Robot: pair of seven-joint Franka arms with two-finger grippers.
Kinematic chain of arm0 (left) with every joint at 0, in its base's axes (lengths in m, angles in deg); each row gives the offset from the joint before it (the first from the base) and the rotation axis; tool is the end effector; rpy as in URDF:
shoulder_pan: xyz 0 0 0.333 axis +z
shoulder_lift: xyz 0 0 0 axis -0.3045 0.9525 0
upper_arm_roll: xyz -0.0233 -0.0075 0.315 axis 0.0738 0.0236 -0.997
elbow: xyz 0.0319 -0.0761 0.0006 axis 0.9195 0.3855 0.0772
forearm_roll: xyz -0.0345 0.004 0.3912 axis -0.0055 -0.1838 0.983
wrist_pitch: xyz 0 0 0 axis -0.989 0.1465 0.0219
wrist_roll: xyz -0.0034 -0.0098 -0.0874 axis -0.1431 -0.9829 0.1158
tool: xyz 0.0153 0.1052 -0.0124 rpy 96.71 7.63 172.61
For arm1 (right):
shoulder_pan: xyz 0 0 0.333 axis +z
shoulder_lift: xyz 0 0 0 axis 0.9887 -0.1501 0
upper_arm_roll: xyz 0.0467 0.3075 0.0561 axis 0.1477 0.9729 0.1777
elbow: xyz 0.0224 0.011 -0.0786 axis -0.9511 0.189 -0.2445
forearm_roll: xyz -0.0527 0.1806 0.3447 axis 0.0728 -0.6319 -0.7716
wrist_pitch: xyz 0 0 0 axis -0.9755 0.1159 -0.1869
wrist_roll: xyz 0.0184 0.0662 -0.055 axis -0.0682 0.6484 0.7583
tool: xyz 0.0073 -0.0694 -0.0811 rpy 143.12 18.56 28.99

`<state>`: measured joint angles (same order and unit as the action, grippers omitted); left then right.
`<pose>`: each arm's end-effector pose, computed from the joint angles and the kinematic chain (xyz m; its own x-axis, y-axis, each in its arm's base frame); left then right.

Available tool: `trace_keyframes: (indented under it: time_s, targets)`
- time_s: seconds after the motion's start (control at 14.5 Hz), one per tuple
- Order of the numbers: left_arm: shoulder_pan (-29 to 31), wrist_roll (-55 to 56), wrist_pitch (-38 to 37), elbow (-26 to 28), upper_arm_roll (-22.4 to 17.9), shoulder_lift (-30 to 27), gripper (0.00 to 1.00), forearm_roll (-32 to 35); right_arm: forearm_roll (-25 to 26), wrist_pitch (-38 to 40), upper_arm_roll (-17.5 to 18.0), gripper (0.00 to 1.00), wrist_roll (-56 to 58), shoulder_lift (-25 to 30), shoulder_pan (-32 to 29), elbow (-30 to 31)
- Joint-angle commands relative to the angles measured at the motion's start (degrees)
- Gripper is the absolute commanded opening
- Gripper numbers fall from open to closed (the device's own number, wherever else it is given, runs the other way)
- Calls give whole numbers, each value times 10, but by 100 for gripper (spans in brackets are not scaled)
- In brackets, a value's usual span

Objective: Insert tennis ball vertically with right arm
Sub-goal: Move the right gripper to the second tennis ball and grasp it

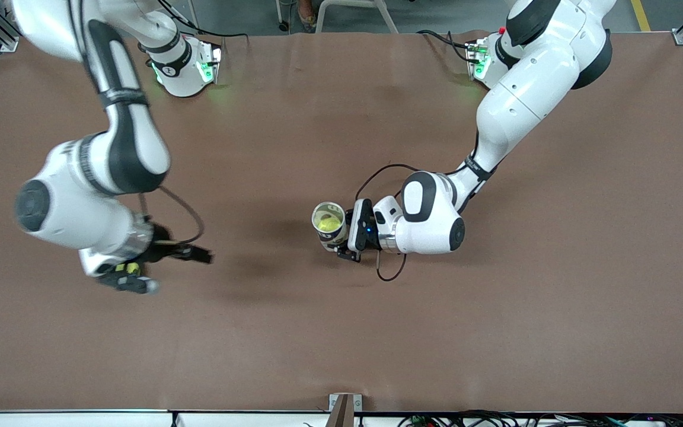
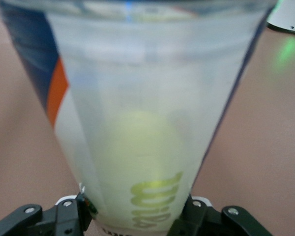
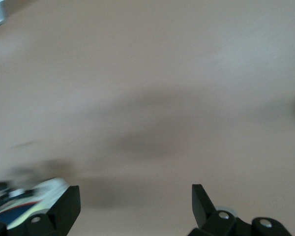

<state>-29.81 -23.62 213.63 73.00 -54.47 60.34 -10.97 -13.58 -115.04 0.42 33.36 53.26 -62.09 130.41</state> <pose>0.5904 -0.4331 0.1701 -0.0737 -0.6136 0.7861 -0.9787 0.1960 0.0612 0.6772 0.1071 0.3935 0.9788 -0.1996 -0.0469 -0.2049 -0.9602 -0.1898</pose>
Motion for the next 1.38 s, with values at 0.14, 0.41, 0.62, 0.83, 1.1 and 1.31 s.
trace_keyframes:
  time_s: [0.14, 0.41, 0.62, 0.83, 1.1, 1.31]
  targets:
    - [-1, -20, 9, -9, -2, 18, 66, -6, 85, 7, 6, 100, 112, -32, -79, -11]
    - [-5, -16, 9, -11, -2, 18, 66, -7, 113, -10, 5, 100, 128, -85, -93, -13]
    - [-3, -16, 9, -11, -2, 18, 66, -7, 140, -86, 5, 100, 128, -116, -108, -8]
    - [-5, -17, 9, -11, -2, 18, 66, -7, 141, -87, 6, 100, 130, -119, -115, 3]
    - [-4, -17, 9, -11, -2, 18, 66, -6, 143, -92, 6, 100, 159, -139, -134, 4]
    - [-4, -17, 9, -11, -3, 20, 66, -6, 143, -93, 6, 100, 166, -156, -134, 4]
